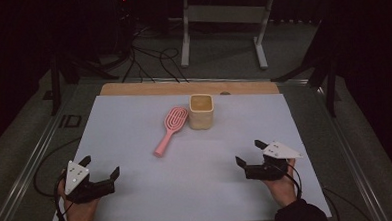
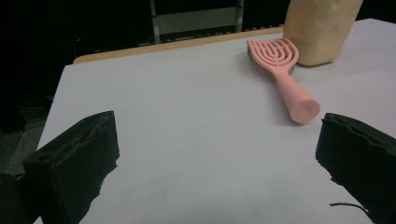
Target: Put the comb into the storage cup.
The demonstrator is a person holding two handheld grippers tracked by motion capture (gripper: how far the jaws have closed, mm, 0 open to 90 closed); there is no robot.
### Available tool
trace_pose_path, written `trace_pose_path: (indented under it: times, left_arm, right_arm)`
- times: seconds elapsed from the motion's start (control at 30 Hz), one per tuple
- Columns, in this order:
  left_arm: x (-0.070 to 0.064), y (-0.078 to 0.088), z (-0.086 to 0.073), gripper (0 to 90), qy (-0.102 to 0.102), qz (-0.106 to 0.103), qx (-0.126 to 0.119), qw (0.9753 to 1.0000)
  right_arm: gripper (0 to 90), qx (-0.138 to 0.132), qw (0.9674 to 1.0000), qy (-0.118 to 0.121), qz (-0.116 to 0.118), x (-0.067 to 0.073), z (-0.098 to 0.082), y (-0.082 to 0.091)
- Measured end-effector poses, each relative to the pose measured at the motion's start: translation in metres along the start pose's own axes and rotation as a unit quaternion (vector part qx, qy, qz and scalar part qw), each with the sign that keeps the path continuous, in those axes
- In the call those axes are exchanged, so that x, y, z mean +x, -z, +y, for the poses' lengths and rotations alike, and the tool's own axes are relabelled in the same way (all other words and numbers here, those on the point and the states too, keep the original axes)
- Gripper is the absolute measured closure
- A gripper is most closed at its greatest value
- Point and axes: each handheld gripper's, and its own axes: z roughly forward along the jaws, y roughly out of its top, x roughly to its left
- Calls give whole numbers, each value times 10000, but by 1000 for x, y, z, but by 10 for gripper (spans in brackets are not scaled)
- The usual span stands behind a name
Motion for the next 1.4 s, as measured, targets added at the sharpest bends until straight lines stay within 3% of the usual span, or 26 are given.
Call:
trace_pose_path:
  times: [0.03, 0.1, 0.3, 0.6, 0.97, 1.1, 1.2, 1.3, 1.4]
  left_arm:
    - [0, 0, 0, 3, 0, 0, 0, 10000]
    - [1, 0, 0, 3, 5, 1, 6, 10000]
    - [-1, 2, 0, 3, -45, 29, 13, 10000]
    - [-3, 6, 5, 3, -56, 80, -1, 10000]
    - [-14, -6, 40, 3, -180, 43, 222, 9996]
    - [-17, -16, 54, 3, -202, 19, 417, 9989]
    - [-20, -21, 60, 3, -267, -3, 500, 9984]
    - [-29, -33, 74, 3, -462, -102, 624, 9969]
    - [-31, -36, 77, 3, -488, -104, 647, 9967]
  right_arm:
    - [90, 0, 10000, 0, 0, 0, 0, 0]
    - [89, -258, 9995, -120, -141, -6, -15, 10]
    - [89, -290, 9990, -153, -298, -10, -23, 17]
    - [89, -427, 9982, -301, -294, -16, -32, 25]
    - [89, -413, 9979, -383, -308, -17, -34, 22]
    - [89, -409, 9979, -399, -298, -17, -34, 22]
    - [89, -393, 9979, -412, -299, -17, -34, 21]
    - [89, -359, 9980, -407, -332, -17, -34, 21]
    - [89, -369, 9979, -417, -328, -17, -34, 21]
